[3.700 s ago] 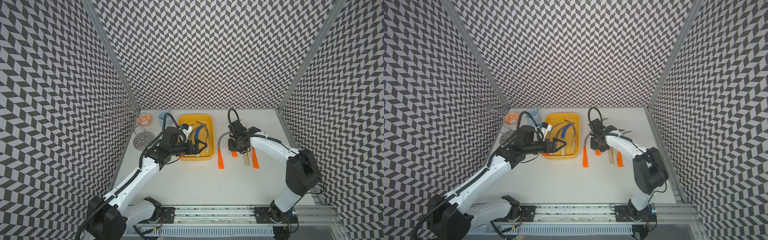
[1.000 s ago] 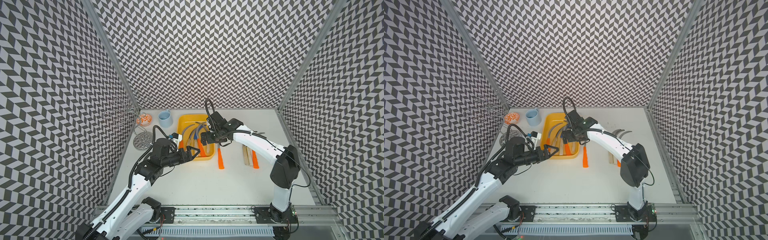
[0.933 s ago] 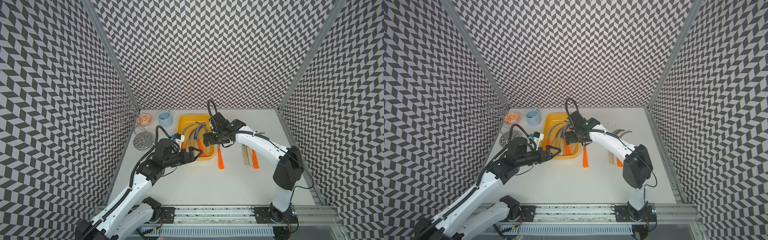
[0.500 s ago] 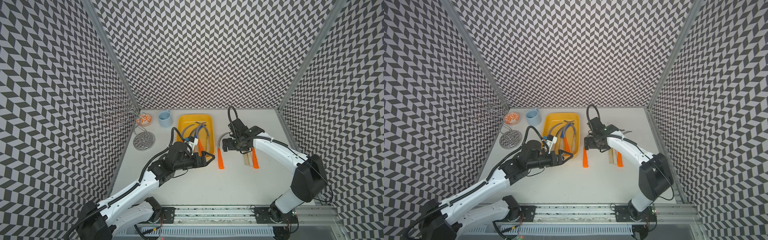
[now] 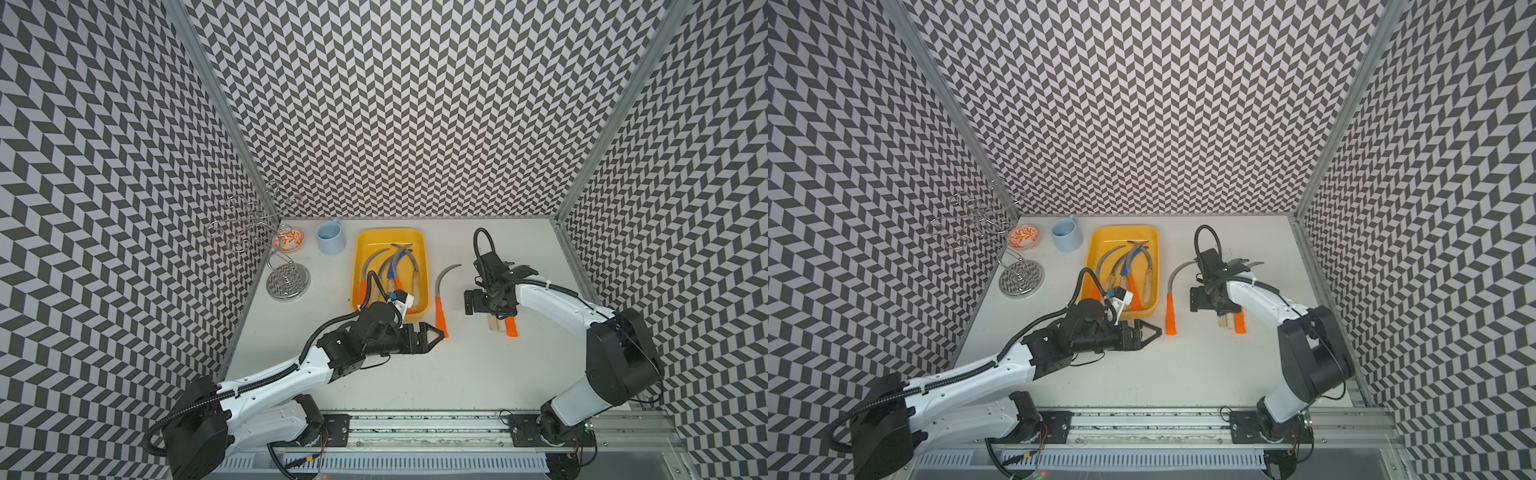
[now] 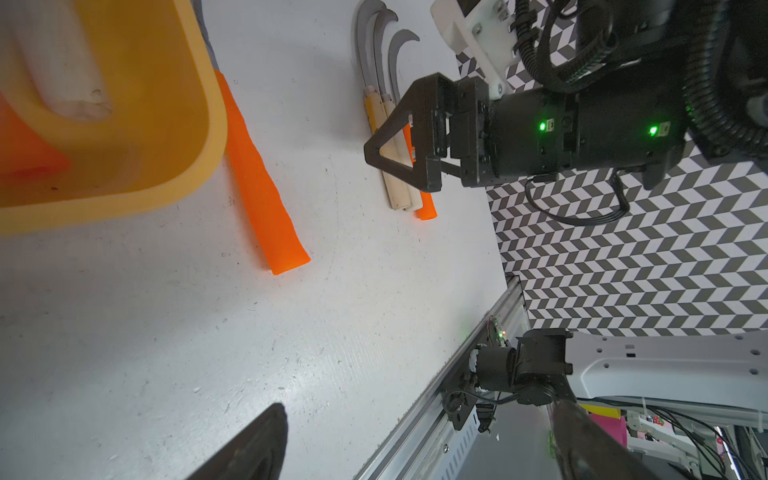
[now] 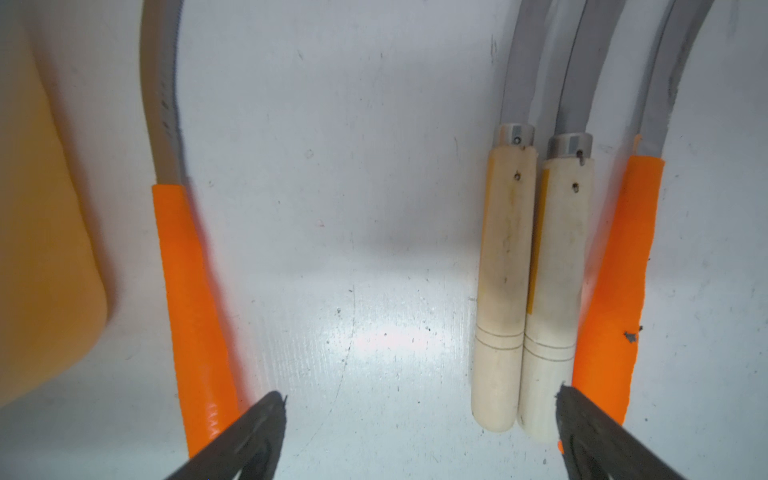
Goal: Put small sickles into storage boxes
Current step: Pick up the sickle at the center of the board.
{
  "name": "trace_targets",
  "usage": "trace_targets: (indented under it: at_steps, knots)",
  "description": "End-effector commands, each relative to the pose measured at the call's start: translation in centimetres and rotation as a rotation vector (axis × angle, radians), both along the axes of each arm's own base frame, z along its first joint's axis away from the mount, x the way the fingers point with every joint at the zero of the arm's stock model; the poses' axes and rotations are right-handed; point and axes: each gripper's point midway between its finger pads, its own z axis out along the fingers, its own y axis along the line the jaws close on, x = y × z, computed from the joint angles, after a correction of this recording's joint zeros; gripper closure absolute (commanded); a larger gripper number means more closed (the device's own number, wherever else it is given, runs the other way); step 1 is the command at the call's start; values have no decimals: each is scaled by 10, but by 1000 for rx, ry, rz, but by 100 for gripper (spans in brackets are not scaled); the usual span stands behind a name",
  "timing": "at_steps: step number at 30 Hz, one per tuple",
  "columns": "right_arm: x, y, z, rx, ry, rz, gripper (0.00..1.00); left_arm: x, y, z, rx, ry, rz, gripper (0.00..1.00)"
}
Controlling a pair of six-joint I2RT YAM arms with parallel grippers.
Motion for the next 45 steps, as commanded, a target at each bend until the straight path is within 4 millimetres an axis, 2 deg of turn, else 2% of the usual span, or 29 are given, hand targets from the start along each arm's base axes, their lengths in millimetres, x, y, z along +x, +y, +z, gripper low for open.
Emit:
trace_targets:
  at_steps: [1, 8, 25, 36, 39, 45]
  knots:
    - [12, -4, -9, -15, -29, -2, 4, 5, -4, 1, -19, -37, 29, 0]
    - [15, -5, -24, -15, -10, -4, 19, 7, -1, -5, 9, -60, 38, 0]
    - [7, -14, -50, -49, 22, -9, 28, 10, 1, -4, 43, -91, 43, 0]
    - [3, -8, -65, -17, 55, -6, 56, 10, 5, -2, 52, -101, 49, 0]
    - [5, -6, -63, -8, 52, -5, 66, 10, 7, -1, 58, -108, 52, 0]
    - [7, -3, -59, 7, 50, -3, 94, 10, 12, 0, 66, -117, 63, 0]
